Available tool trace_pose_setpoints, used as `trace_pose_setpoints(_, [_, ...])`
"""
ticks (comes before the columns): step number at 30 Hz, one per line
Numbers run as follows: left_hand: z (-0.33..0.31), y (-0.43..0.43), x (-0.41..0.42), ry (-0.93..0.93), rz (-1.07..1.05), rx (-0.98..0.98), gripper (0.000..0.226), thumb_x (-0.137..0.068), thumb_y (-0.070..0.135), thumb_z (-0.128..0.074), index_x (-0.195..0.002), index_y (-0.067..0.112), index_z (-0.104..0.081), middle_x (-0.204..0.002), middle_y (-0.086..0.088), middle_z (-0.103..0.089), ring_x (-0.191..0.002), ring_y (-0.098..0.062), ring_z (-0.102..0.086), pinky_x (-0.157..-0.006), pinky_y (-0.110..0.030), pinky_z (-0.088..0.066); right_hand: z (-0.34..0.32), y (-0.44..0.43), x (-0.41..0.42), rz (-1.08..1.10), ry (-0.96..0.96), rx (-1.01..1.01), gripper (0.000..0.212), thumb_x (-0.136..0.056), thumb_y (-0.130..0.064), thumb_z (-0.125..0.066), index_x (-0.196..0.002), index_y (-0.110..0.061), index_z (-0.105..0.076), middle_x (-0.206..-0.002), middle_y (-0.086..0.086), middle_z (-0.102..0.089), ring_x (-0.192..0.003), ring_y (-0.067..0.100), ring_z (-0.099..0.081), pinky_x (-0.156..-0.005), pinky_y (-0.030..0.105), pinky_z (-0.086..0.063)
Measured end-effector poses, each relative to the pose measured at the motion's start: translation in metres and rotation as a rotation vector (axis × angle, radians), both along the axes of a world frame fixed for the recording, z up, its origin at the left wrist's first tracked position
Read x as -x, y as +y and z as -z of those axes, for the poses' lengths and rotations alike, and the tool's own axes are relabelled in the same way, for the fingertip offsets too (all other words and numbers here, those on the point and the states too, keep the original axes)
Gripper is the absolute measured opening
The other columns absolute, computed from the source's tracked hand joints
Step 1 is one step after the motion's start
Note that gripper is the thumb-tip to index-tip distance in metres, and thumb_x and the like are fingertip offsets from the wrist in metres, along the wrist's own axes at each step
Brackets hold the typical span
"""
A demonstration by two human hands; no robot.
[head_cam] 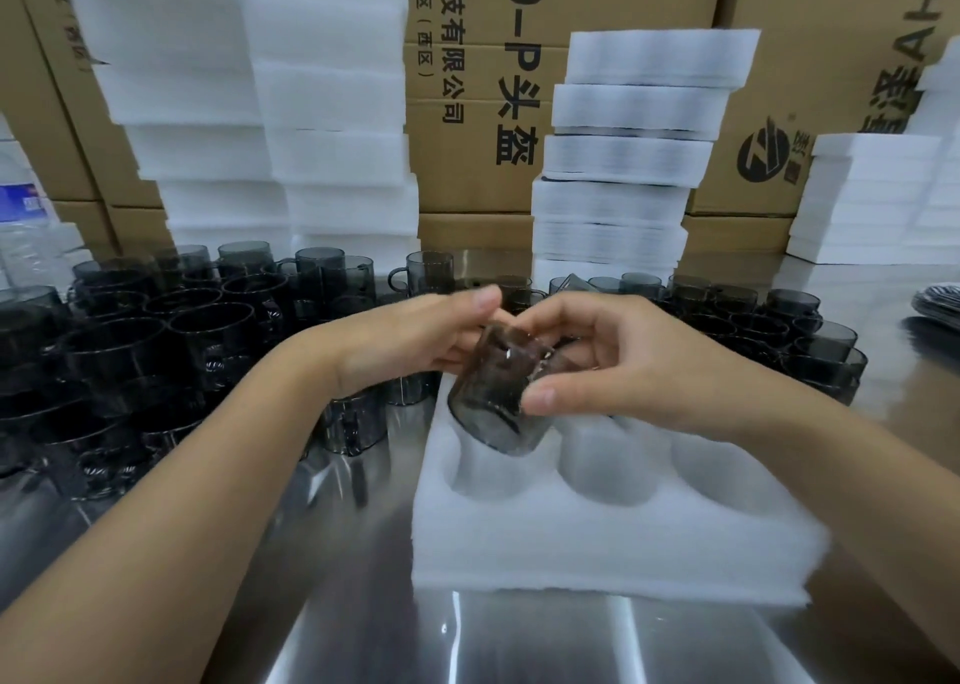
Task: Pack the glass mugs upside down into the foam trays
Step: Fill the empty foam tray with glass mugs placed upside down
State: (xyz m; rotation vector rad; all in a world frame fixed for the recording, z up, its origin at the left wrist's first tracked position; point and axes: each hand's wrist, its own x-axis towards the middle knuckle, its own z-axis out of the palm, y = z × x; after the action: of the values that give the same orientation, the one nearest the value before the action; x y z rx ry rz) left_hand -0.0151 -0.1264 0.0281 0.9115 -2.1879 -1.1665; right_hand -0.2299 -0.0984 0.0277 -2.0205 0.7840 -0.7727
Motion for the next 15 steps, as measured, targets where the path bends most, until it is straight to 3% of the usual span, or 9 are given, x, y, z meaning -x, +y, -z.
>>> trace_pose_setpoints(2, [0.000,0.001,-0.002,-0.068,0.006,0.034,0.096,-0.058,0.086,-0.058,-0.119,0.012,-0.061,-0.120,-0.006,-0.067,-0.114,-0.020,-0.062,-0.102,-0.040,-0.044,0.001,0.006,-0.005,0.017,0.097,0.056,0.055,-0.052,-0.047,-0.084,-0.103,-0.037,-0.064,-0.103,-0.005,-0.070,-0.092,0.019,-0.070,-0.091,0.047,-0.053])
trace_pose_setpoints(4, [-0.003,0.003,-0.003,-0.149,0.011,0.059,0.092,-0.053,0.084,-0.064,-0.123,0.024,-0.059,-0.123,0.004,-0.065,-0.118,-0.013,-0.058,-0.105,-0.037,-0.042,0.002,0.012,-0.008,0.029,0.231,0.161,0.059,-0.053,-0.050,-0.084,-0.107,-0.042,-0.062,-0.103,-0.015,-0.068,-0.095,0.008,-0.066,-0.091,0.041,-0.052])
trace_pose_setpoints(7, [-0.003,0.002,-0.005,-0.175,0.078,-0.017,0.077,-0.063,0.049,-0.080,-0.130,0.023,-0.052,-0.131,0.006,-0.061,-0.124,-0.012,-0.054,-0.108,-0.039,-0.041,0.004,0.017,-0.009,0.024,0.314,0.237,0.057,-0.062,-0.043,-0.086,-0.114,-0.040,-0.061,-0.104,-0.026,-0.062,-0.099,-0.001,-0.060,-0.092,0.029,-0.049])
trace_pose_setpoints(11, [-0.004,0.002,-0.008,-0.171,0.120,-0.036,0.074,-0.069,0.027,-0.074,-0.137,0.019,-0.046,-0.139,0.003,-0.054,-0.131,-0.014,-0.048,-0.112,-0.044,-0.034,0.003,0.017,-0.009,0.007,0.386,0.304,0.059,-0.068,-0.043,-0.081,-0.123,-0.039,-0.059,-0.114,-0.023,-0.058,-0.108,0.003,-0.055,-0.091,0.023,-0.046])
trace_pose_setpoints(15, [-0.008,0.002,-0.012,-0.168,0.095,-0.045,0.067,-0.066,0.027,-0.077,-0.128,0.022,-0.054,-0.129,0.006,-0.061,-0.123,-0.011,-0.054,-0.104,-0.035,-0.043,0.006,0.015,-0.008,0.041,0.429,0.347,0.061,-0.066,-0.052,-0.079,-0.123,-0.042,-0.059,-0.103,-0.024,-0.057,-0.095,0.005,-0.054,-0.084,0.023,-0.046])
